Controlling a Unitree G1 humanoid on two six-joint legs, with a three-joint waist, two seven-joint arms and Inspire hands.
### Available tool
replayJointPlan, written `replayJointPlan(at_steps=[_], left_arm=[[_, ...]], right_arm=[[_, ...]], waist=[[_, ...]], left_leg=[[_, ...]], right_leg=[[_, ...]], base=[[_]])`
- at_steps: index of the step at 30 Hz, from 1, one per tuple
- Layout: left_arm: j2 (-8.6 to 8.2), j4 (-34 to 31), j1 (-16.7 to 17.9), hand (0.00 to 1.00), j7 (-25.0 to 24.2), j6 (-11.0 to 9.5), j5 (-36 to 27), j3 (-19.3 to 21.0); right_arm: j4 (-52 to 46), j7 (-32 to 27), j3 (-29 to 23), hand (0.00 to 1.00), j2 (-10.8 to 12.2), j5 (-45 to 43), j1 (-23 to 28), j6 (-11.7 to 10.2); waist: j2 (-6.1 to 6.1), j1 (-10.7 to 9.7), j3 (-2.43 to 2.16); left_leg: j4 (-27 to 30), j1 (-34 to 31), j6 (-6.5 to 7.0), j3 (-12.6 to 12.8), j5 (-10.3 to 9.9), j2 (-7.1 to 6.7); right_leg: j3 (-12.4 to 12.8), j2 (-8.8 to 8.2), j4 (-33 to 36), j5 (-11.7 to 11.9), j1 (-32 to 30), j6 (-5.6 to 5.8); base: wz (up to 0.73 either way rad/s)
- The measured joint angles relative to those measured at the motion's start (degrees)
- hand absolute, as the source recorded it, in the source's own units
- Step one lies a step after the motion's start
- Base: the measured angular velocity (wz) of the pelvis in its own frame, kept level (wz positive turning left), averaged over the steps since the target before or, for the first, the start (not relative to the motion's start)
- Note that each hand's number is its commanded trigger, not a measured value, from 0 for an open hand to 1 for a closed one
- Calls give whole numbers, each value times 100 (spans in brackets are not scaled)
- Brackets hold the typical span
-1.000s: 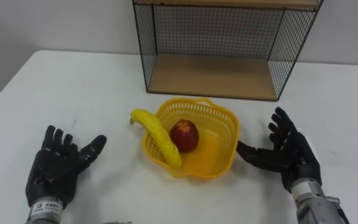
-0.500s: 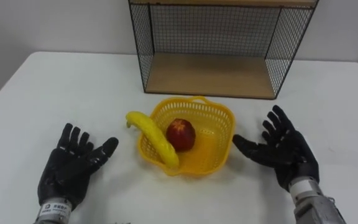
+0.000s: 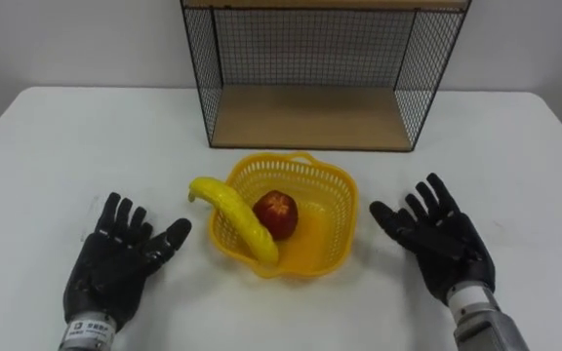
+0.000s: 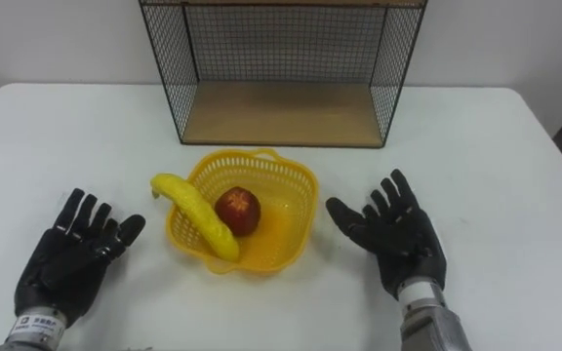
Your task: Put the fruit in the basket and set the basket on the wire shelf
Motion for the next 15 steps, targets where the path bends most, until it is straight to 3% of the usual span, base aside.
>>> replayJointPlan(at_steps=[15], left_arm=[[4, -19, -44, 0, -57, 22, 5, -252]], right_arm=[[8, -14, 20, 0, 0, -18, -14, -7]], waist=[[25, -22, 0]], left_leg=[[1, 4, 3, -9, 1, -1]], right_leg=[[30, 2, 2, 1, -30, 1]], base=[[0]])
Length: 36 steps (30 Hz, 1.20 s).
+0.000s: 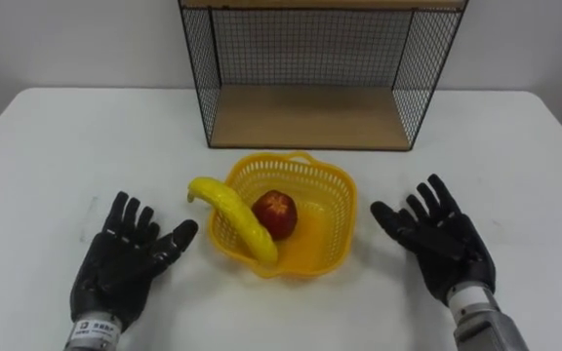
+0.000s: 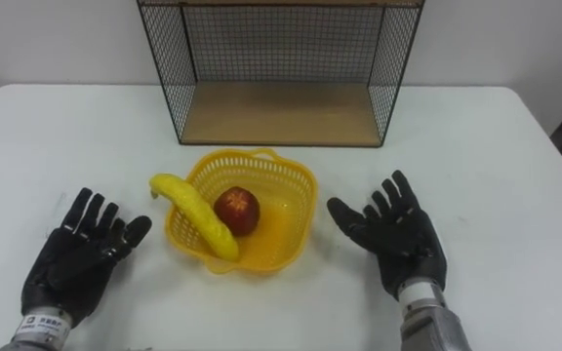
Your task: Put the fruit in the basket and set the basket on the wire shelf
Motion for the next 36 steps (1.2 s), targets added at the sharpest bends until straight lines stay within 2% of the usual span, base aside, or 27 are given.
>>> replayJointPlan(at_steps=[8, 13, 17, 21, 24, 30, 36], left_arm=[[-32, -202, -256, 0, -191, 79, 415, -832], [50, -214, -459, 0, -424, 114, 460, -1276], [66, -214, -476, 0, -466, 115, 459, -1382], [84, -243, -665, 0, -515, 123, 452, -1453], [92, -253, -786, 0, -534, 120, 456, -1605], [109, -253, -791, 0, -533, 109, 454, -1607], [106, -253, -791, 0, -533, 94, 456, -1610]], right_arm=[[-1, 89, 262, 0, 25, -514, -74, -137], [8, 101, 496, 0, 26, -963, -140, -234], [22, 101, 578, 0, 26, -1013, -165, -279], [119, 101, 731, 0, 30, -1113, -335, -329], [119, 101, 908, 0, 35, -1113, -380, -372], [120, 88, 955, 0, 48, -1088, -380, -429], [120, 88, 975, 0, 51, -1068, -381, -442]], waist=[[10, -114, 12], [2, -134, 22], [-35, -130, 47], [-67, -132, 70], [-60, -121, 69], [-15, -116, 44], [19, -100, 48]], left_leg=[[-22, -10, 3, 11, 2, 8], [-18, -30, 2, 23, 2, 11], [-19, -25, 0, 58, 1, 21], [6, -135, -6, 113, -4, 63], [15, -164, -9, 158, -5, 86], [19, -156, -10, 170, -4, 86], [17, -155, -10, 169, -4, 88]], right_leg=[[-10, 2, 1, 1, -44, -1], [19, 9, -2, 3, -80, -4], [84, 17, -2, 3, -99, -4], [119, 48, 1, 43, -173, -21], [138, 61, 0, 64, -218, -30], [142, 59, -2, 64, -224, -30], [140, 60, -2, 64, -225, -30]], base=[[0], [-1], [-6], [-7], [-7], [0], [0]])
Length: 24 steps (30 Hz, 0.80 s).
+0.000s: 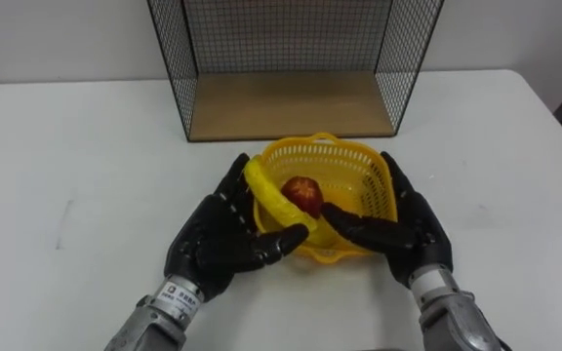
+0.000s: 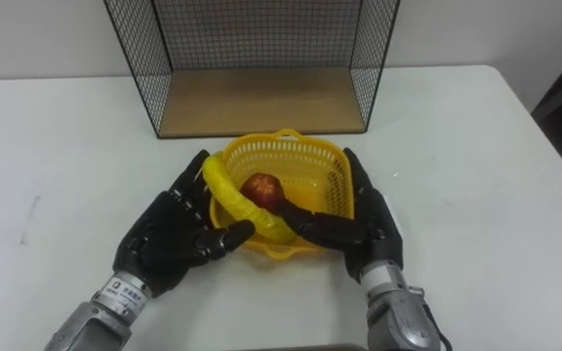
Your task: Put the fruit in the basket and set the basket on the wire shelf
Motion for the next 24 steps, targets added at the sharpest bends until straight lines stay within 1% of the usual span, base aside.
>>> replayJointPlan(at_steps=[6, 11, 15, 18, 22, 23, 24], left_arm=[[-1, -2, 0, 0, 39, -19, -3, 0], [1, -60, -4, 0, 166, -25, -2, 21], [-2, -300, -4, 0, 199, -30, -3, 87], [-23, -576, -4, 0, 264, -51, -3, 150], [-41, -764, -38, 0, 265, -353, -7, 160], [-39, -765, -50, 0, 265, -375, -6, 160], [-39, -765, -64, 0, 272, -415, -4, 162]], right_arm=[[2, 1, 43, 0, -26, -16, 0, -3], [1, 1, 116, 0, -45, -51, 0, -18], [2, 1, 117, 0, -44, -44, -1, -19], [1, 1, 128, 0, -56, -53, -68, -19], [-4, 0, 139, 0, -53, -53, -342, -21], [-13, -5, 149, 0, -52, -53, -371, -28], [-29, -12, 179, 0, -52, -53, -392, -89]], waist=[[2, 11, 1], [2, 14, 1], [0, 90, 2], [-18, 153, 13], [-55, 155, 31], [-59, 157, 30], [-67, 159, 26]], left_leg=[[-23, 16, 0, 20, 0, 0], [-2, 19, 0, 22, 0, 1], [-3, 30, 1, 38, 1, 3], [-9, 37, 1, 72, 1, 9], [-5, 49, 2, 78, 1, 13], [-4, 44, 2, 78, 1, 14], [-4, 44, 1, 77, 1, 13]], right_leg=[[33, 3, 2, 0, 7, 0], [80, 6, 5, 0, 8, 0], [88, 6, 7, 0, 12, 0], [87, 7, 12, 0, 3, 0], [81, 5, 76, -2, -15, 1], [75, 5, 83, -2, -23, 1], [67, 4, 82, -2, -22, 1]], base=[[-1], [0], [-1], [-4], [0], [0], [0]])
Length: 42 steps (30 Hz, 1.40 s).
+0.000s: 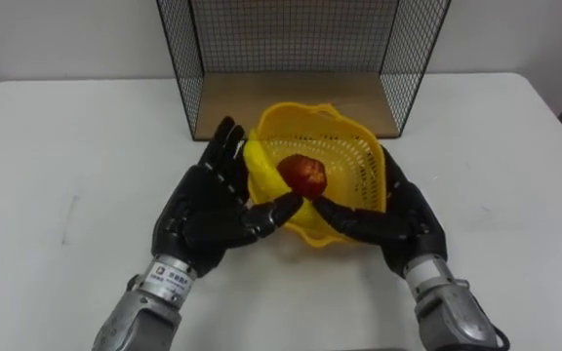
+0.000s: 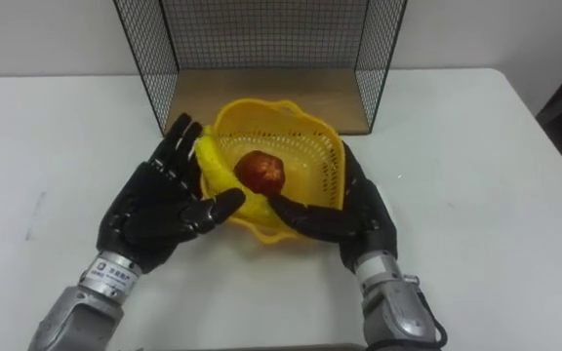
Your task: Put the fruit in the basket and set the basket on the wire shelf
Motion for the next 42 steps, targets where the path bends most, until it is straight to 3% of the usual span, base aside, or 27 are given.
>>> replayJointPlan(at_steps=[14, 26, 29, 32, 34, 36, 38, 42], left_arm=[[41, -213, -18, 0, 134, -176, 3, -35], [36, -211, -2, 0, 310, -192, 18, -12], [50, -210, -3, 0, 323, -192, 16, -9], [49, -186, -2, 0, 331, -189, 17, -2], [53, -186, 4, 0, 349, -179, 87, 30], [54, -172, 63, 0, 361, -163, 132, 71], [65, -172, 157, 0, 361, -135, 141, 72], [66, -168, 158, 0, 357, -80, 303, 132]], right_arm=[[-61, -11, 58, 0, 43, -1, 1, -143], [-563, -18, 56, 0, 97, 24, 25, -148], [-592, -14, 61, 0, 122, 23, 58, -148], [-612, 4, 59, 0, 133, 29, 63, -150], [-612, 22, 58, 0, 111, 13, 68, -151], [-610, 73, 67, 0, 126, 22, 94, -149], [-609, 101, 111, 0, 117, 10, 101, -149], [-620, 143, 132, 0, 110, -47, 100, -159]], waist=[[-36, -47, -25], [-121, -23, -58], [-133, -27, -53], [-167, 5, -46], [-184, 32, -48], [-159, 59, -42], [-127, 70, -41], [-87, 91, -62]], left_leg=[[-1, 23, 0, -15, 2, 0], [86, 64, -2, 11, -3, 30], [304, 28, -17, 2, -109, 90], [746, -101, -47, 5, -335, 149], [1310, -323, -96, 7, -599, 244], [1666, -470, -163, 5, -752, 358], [1814, -518, -229, 27, -796, 421], [1961, -711, -379, 38, -632, 498]], right_leg=[[6, 1, 8, -1, 22, 1], [-5, 7, 115, -12, 36, 12], [-66, 26, 292, -81, 37, 9], [-55, 21, 800, -391, -130, -61], [-72, 34, 1362, -718, -390, -133], [-74, 101, 1652, -890, -517, -210], [-41, 147, 1738, -942, -561, -277], [82, 239, 1812, -942, -704, -414]], base=[[0], [0], [5], [-2], [-4], [-9], [-12], [-8]])
